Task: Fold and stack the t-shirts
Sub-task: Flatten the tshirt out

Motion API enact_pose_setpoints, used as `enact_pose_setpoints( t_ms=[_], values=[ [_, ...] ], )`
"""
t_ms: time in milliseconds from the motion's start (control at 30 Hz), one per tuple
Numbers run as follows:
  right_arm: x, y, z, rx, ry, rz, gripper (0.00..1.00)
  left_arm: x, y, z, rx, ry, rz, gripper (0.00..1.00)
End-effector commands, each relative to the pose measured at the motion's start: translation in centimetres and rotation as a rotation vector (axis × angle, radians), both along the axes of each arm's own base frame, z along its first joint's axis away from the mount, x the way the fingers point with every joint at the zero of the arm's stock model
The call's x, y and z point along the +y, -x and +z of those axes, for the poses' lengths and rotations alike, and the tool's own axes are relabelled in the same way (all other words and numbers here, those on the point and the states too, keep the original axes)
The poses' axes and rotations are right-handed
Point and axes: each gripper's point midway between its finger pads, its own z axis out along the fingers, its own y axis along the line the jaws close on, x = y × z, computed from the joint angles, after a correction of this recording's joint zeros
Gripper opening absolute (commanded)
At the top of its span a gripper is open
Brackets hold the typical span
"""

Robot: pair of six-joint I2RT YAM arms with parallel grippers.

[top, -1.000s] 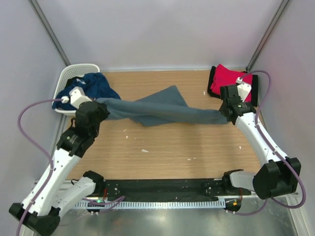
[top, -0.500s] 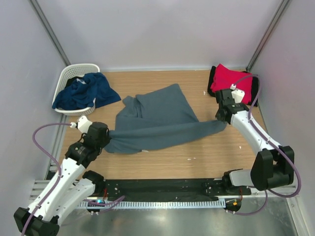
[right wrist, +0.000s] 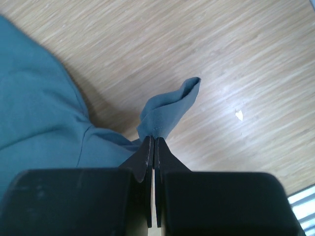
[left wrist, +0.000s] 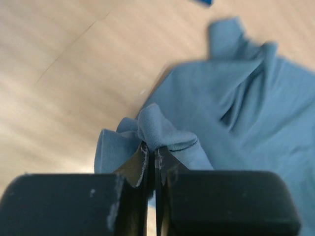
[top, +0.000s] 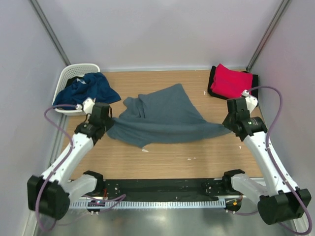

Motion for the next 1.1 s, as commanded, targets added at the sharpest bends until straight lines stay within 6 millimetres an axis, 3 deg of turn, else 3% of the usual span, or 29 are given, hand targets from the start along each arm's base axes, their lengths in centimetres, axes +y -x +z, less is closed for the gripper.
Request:
enact_pose_setpoints(
  t_ms=[0, 100, 133, 200, 233, 267, 300, 333, 400, 467, 533, 567, 600, 633, 667, 700, 733, 767, 800, 833, 867, 967, 1067],
  values=[
    [0.7, 2.3, 1.2, 0.012, -0.061, 0.019, 0.01, 0.1, -6.1, 5.5, -0.184, 0.045, -0.024, 0.00],
    [0.7, 3.5, 1.4, 0.031, -0.064, 0.041, 0.02, 0.0, -5.4, 5.2, -0.176, 0.067, -0.047, 0.00],
    [0.5, 3.6, 0.9, 0.065, -0.041, 0.050, 0.07, 0.1, -4.3, 3.8, -0.147, 0.069, -0.056, 0.00],
    [-0.1, 3.6, 0.4, 0.108, -0.004, 0.032, 0.24, 0.4, -1.6, 3.2, -0.141, 0.084, -0.052, 0.00],
    [-0.1, 3.2, 0.1, 0.129, 0.004, 0.035, 0.31, 0.4, -0.1, 1.0, -0.099, 0.099, -0.053, 0.00],
    [0.0, 2.2, -0.4, 0.156, 0.012, 0.038, 0.36, -0.1, 1.1, 0.0, -0.081, 0.135, -0.070, 0.00],
    [0.2, 1.0, 0.3, 0.140, 0.012, 0.043, 0.37, -0.5, 1.9, 0.6, -0.128, 0.173, -0.090, 0.00],
    [0.5, -0.1, 0.6, 0.127, 0.005, 0.047, 0.38, -0.9, 2.6, -0.4, -0.114, 0.204, -0.090, 0.00],
    [2.4, -3.8, 1.6, 0.082, -0.044, 0.110, 0.41, -1.6, 4.1, -2.3, -0.083, 0.273, -0.086, 0.00],
    [4.3, -7.3, 3.6, -0.004, -0.077, 0.163, 0.45, -1.2, 5.4, -4.0, -0.022, 0.274, -0.035, 0.00],
    [7.8, -9.9, 2.5, 0.010, -0.070, 0.257, 0.47, -0.2, 6.0, -4.8, -0.001, 0.241, 0.022, 0.00],
    [9.6, -11.8, 3.7, -0.045, -0.078, 0.298, 0.50, 0.2, 6.6, -5.7, 0.027, 0.235, 0.054, 0.00],
    [12.7, -12.4, 3.5, -0.052, -0.064, 0.398, 0.53, 1.2, 6.9, -6.0, 0.031, 0.205, 0.100, 0.00],
    [14.7, -13.7, 1.2, -0.004, -0.048, 0.442, 0.56, 1.6, 7.3, -6.4, 0.043, 0.199, 0.126, 0.00],
    [16.8, -15.6, 2.5, -0.064, -0.046, 0.488, 0.56, 2.0, 7.9, -6.9, 0.062, 0.190, 0.145, 0.00],
    [18.7, -16.4, 1.7, -0.053, -0.020, 0.546, 0.56, 2.3, 8.1, -7.2, 0.065, 0.187, 0.174, 0.00],
    [21.6, -17.2, -1.1, -0.007, -0.002, 0.606, 0.56, 2.3, 8.2, -7.1, 0.062, 0.194, 0.180, 0.00],
    [23.9, -18.8, -0.4, -0.038, -0.007, 0.644, 0.56, 2.4, 8.4, -7.2, 0.067, 0.195, 0.184, 0.00],
    [25.6, -19.5, -0.9, -0.037, -0.008, 0.683, 0.56, 2.4, 8.4, -7.1, 0.066, 0.197, 0.187, 0.00],
    [28.3, -19.7, -4.8, 0.033, -0.026, 0.744, 0.57, 2.5, 8.7, -7.3, 0.076, 0.192, 0.191, 0.00],
    [30.4, -21.3, -3.3, -0.020, -0.052, 0.770, 0.57, 2.7, 8.8, -7.2, 0.077, 0.186, 0.196, 0.00],
    [35.3, -22.6, -4.9, -0.036, -0.066, 0.842, 0.65, 3.2, 9.3, -7.4, 0.096, 0.157, 0.208, 0.00],
    [39.1, -22.3, -6.4, -0.051, -0.030, 0.916, 0.71, 3.6, 9.6, -7.7, 0.102, 0.135, 0.216, 0.00]
  ],
)
